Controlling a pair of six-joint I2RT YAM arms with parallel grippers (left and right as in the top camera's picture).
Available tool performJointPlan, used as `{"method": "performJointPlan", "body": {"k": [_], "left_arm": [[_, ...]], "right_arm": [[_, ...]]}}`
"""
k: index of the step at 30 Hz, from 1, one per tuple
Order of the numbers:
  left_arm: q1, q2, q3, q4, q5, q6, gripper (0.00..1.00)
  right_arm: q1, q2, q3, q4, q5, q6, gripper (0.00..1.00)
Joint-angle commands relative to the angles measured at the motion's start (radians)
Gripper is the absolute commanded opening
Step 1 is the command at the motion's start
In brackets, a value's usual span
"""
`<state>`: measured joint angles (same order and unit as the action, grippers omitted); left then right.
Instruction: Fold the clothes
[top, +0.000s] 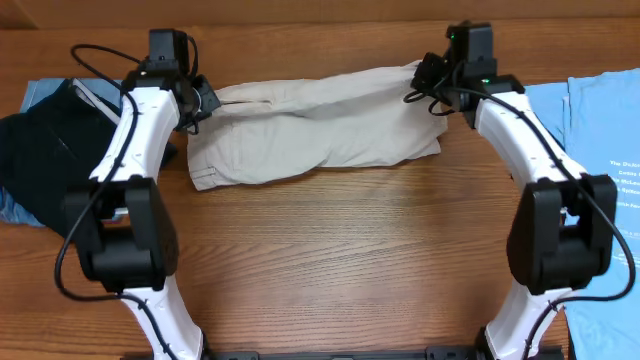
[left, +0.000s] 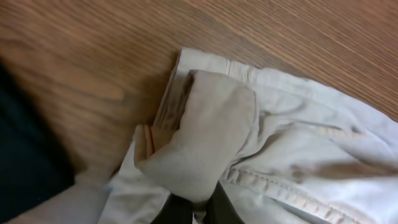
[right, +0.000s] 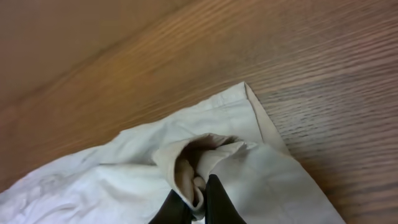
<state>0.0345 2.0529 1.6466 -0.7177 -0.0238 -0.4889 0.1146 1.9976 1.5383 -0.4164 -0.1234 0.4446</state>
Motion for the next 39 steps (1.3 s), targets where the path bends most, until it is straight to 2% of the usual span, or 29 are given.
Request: {"method": "performJointPlan", "body": {"k": [1,2,3,4,5,6,8,9,10,11,12,13,14,15,22,29,39], "left_arm": [[0.004,0.062,0.025,0.047,-0.031,0.049,0.12],[0.004,0.063,0.025,0.072,-0.027,0.05,0.3],[0.004,0.061,0.027,0.093,-0.019,0.075,0.49],[0.004,0.06,0.05,0.105,0.038,0.146,0.68],[0.004,0.06,0.091,0.089,0.1,0.206,0.75],[0.004,0.058,0.155,0.043,0.136,0.234,0.88],[0.004,0.058,0.324,-0.072,0.182,0.242,0.99],[0.004,0.058,0.394,-0.12,0.194,0.242,1.0],[0.003,0.058,0.439,-0.154,0.206,0.242,0.99],[0.0,0.058,0.483,-0.201,0.22,0.242,0.93],[-0.006,0.058,0.518,-0.264,0.242,0.242,0.56],[-0.014,0.058,0.526,-0.31,0.257,0.241,0.18],[-0.026,0.058,0.526,-0.362,0.269,0.226,0.04],[-0.045,0.061,0.517,-0.408,0.273,0.219,0.04],[-0.213,0.074,0.402,-0.422,0.275,0.22,0.04],[-0.251,0.126,0.357,-0.399,0.22,0.219,0.04],[-0.235,0.351,0.357,-0.122,0.115,0.169,0.04]], "right_arm": [[0.024,0.066,0.028,0.057,0.01,0.0,0.05],[0.027,0.089,0.028,0.094,0.01,0.0,0.09],[0.028,0.095,0.028,0.119,0.01,0.0,0.24],[0.028,0.097,0.028,0.145,0.009,-0.001,0.33],[0.027,0.096,0.028,0.196,-0.012,-0.027,0.7],[0.027,0.096,0.028,0.242,-0.055,-0.095,0.93],[0.027,0.071,0.029,0.285,-0.1,-0.167,1.0],[0.027,0.048,0.03,0.284,-0.108,-0.188,1.0],[0.027,0.031,0.03,0.279,-0.124,-0.192,1.0],[0.027,0.004,0.03,0.26,-0.166,-0.191,0.93],[0.029,-0.022,0.03,0.22,-0.227,-0.187,0.76],[0.029,-0.038,0.03,0.175,-0.265,-0.173,0.47],[0.029,-0.05,0.03,0.118,-0.307,-0.147,0.25],[0.029,-0.051,0.03,0.061,-0.36,-0.127,0.04],[0.089,-0.037,0.029,-0.052,-0.323,-0.13,0.04],[0.128,0.061,0.025,-0.112,-0.267,-0.13,0.04],[0.127,0.098,0.021,-0.117,-0.258,-0.131,0.04]]}}
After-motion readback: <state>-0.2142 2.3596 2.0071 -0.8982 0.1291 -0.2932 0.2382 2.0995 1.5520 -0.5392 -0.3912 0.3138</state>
